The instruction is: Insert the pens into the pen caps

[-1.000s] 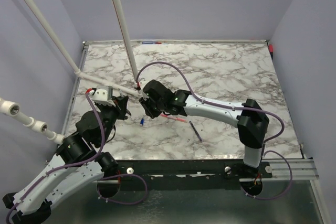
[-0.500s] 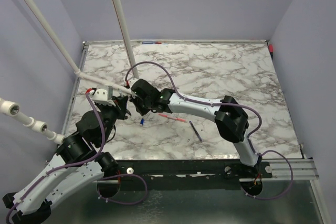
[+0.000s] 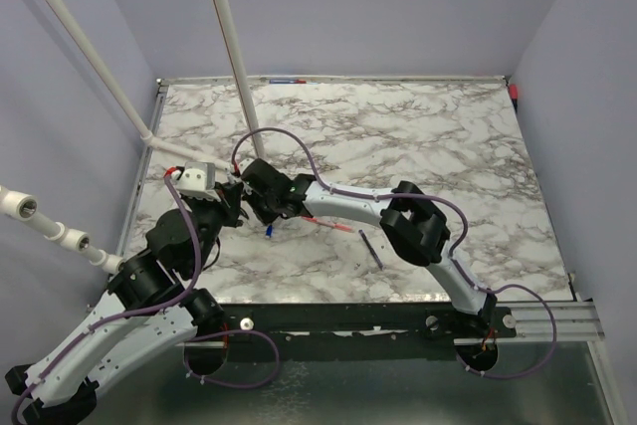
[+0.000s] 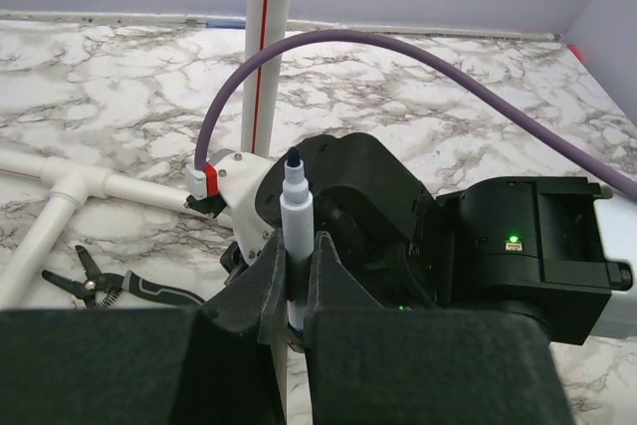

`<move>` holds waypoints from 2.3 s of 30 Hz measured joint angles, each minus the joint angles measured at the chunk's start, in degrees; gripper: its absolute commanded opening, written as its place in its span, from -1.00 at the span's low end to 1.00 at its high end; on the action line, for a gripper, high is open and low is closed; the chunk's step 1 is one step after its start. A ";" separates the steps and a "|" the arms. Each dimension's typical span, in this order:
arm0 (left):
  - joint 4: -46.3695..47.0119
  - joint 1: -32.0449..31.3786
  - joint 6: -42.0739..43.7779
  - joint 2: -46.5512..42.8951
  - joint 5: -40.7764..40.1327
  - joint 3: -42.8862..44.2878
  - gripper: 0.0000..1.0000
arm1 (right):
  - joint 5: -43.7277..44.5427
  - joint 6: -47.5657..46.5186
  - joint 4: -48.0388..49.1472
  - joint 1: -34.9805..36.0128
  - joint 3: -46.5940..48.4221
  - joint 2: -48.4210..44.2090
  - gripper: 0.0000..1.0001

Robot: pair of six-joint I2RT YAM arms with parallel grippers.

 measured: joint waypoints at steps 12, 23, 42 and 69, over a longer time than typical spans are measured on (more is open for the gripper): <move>0.00 0.28 0.15 1.01 0.02 -0.09 -1.00 | -0.02 0.22 1.29 -0.04 -4.90 -0.39 -0.99; 0.00 1.05 0.20 1.86 0.04 -0.09 -1.00 | -0.04 1.73 3.87 -0.26 -13.49 -5.64 -0.99; 0.00 1.66 0.50 2.34 0.15 -0.11 -1.00 | 1.57 3.15 2.82 1.95 -19.96 -12.76 -0.82; 0.02 2.05 0.57 2.34 1.18 -0.15 -1.00 | 0.11 0.35 -4.37 1.95 -6.58 -6.29 -0.05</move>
